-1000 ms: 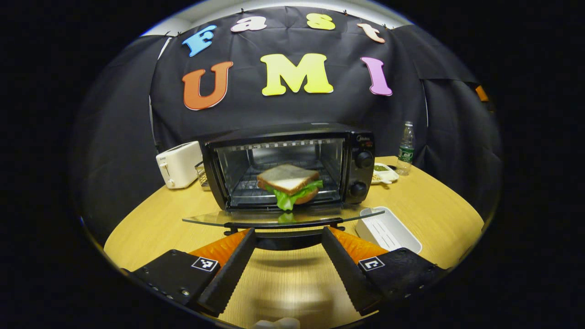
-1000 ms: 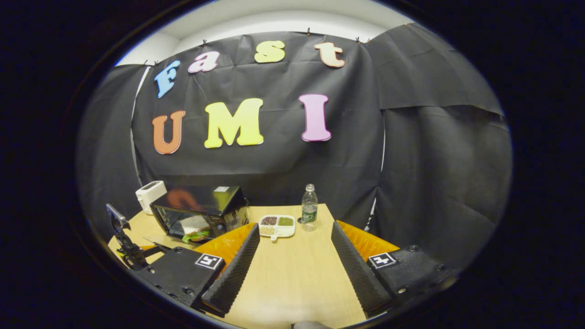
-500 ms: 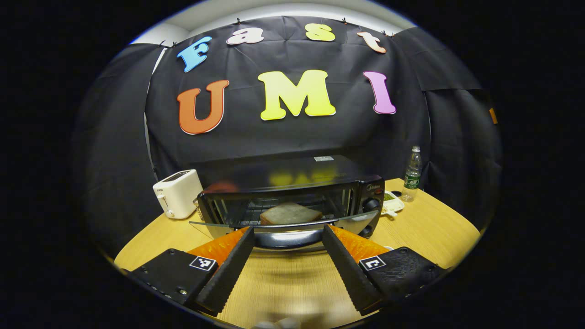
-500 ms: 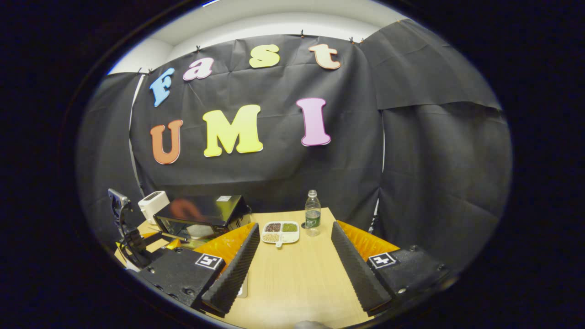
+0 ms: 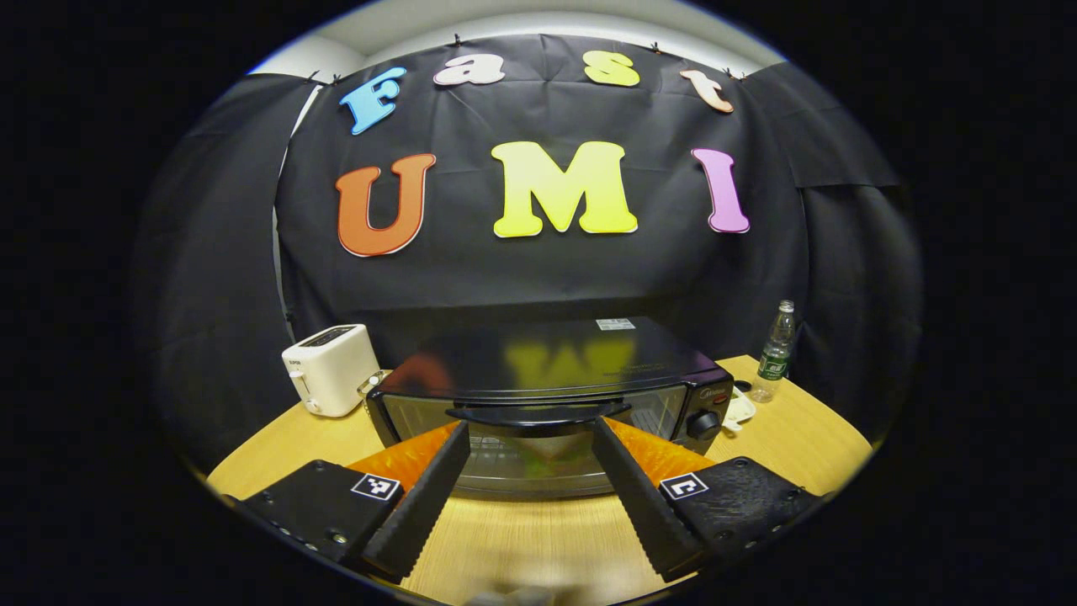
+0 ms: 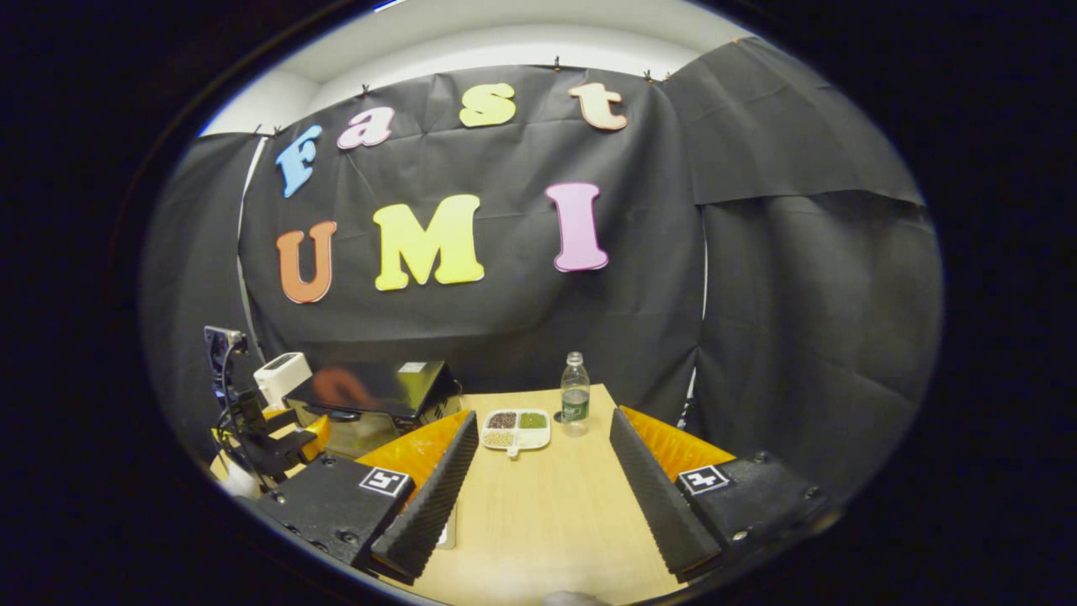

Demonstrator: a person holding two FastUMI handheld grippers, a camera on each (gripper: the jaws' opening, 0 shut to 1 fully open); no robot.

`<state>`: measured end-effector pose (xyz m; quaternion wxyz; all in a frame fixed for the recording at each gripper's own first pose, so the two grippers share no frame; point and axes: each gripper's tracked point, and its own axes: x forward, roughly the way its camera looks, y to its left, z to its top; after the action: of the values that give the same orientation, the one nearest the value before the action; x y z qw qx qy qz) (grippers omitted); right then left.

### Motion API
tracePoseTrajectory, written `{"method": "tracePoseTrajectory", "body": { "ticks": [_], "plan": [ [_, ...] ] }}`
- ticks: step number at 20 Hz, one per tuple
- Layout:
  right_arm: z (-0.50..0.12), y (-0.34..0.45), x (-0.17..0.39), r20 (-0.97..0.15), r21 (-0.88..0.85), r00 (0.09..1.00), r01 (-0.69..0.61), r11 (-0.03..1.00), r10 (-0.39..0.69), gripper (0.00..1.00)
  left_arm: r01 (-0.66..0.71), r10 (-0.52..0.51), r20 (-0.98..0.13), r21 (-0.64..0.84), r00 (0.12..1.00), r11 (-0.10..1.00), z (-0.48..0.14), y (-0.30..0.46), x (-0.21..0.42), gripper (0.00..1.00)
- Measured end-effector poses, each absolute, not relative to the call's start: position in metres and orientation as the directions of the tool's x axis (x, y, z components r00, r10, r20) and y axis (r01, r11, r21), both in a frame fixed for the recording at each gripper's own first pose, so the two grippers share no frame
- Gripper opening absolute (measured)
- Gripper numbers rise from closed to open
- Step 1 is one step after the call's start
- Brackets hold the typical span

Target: Open the electric oven with the left hand, put the food in, and close the electric oven.

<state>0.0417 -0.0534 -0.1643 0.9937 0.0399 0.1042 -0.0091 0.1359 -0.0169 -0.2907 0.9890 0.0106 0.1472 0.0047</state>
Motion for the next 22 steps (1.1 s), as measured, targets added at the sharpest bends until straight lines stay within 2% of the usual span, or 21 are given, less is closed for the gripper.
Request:
{"method": "tracePoseTrajectory", "body": {
  "ticks": [6, 10, 22],
  "plan": [
    [-0.140, -0.038, 0.037, -0.177, 0.075, 0.984, 0.005, 0.997, 0.008, 0.97, 0.016, -0.004, -0.253, 0.044, 0.967, 0.999, -0.247, -0.020, 0.112, 0.96],
    [-0.112, -0.021, 0.032, -0.135, 0.067, 0.991, -0.011, 0.998, 0.020, 0.97, 0.026, -0.016, -0.212, 0.043, 0.977, 0.999, -0.196, -0.017, 0.089, 0.96],
    [-0.022, 0.039, 0.022, -0.024, 0.020, 0.999, -0.027, 0.999, 0.028, 0.97, -0.011, 0.006, -0.117, -0.042, 0.993, 0.999, -0.056, 0.035, 0.035, 0.96]
  ]
}}
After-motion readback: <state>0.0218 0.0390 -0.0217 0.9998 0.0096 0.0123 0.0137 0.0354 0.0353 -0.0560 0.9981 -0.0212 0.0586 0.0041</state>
